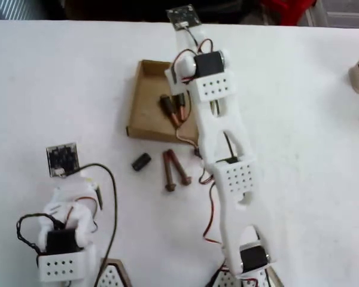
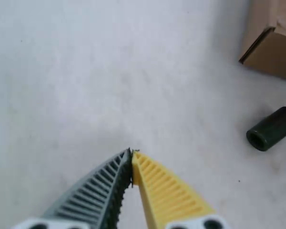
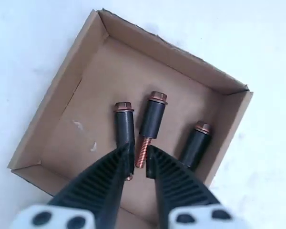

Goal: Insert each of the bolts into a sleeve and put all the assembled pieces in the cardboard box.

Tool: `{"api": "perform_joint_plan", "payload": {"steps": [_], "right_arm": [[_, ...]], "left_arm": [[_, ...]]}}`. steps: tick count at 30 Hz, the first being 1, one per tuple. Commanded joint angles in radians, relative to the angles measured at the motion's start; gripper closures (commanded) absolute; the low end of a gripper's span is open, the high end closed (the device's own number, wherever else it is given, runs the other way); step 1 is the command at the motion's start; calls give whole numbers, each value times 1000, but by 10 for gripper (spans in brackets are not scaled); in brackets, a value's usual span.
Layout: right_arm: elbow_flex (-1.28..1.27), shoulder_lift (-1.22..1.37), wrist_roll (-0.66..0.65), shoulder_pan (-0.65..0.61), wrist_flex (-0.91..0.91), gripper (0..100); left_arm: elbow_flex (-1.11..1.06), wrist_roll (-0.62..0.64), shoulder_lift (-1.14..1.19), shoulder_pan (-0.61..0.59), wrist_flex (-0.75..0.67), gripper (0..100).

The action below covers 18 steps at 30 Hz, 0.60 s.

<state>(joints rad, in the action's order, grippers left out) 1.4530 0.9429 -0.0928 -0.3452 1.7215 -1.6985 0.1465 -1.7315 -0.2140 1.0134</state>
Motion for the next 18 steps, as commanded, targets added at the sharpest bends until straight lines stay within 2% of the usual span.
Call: {"api": "perform_joint_plan", "payload": {"steps": [1, 6, 15, 18], "right_arm": [[48, -24, -58, -13, 53, 984], [-20, -56, -84, -24, 54, 984], [-482, -335, -129, -136, 47, 984], [-574, -415, -207, -171, 47, 984]], "left_arm": [[2, -8, -12, -15, -11, 976], [2, -8, -12, -15, -12, 976], [2, -51, -12, -15, -14, 976], [2, -52, -12, -15, -14, 976]]}}
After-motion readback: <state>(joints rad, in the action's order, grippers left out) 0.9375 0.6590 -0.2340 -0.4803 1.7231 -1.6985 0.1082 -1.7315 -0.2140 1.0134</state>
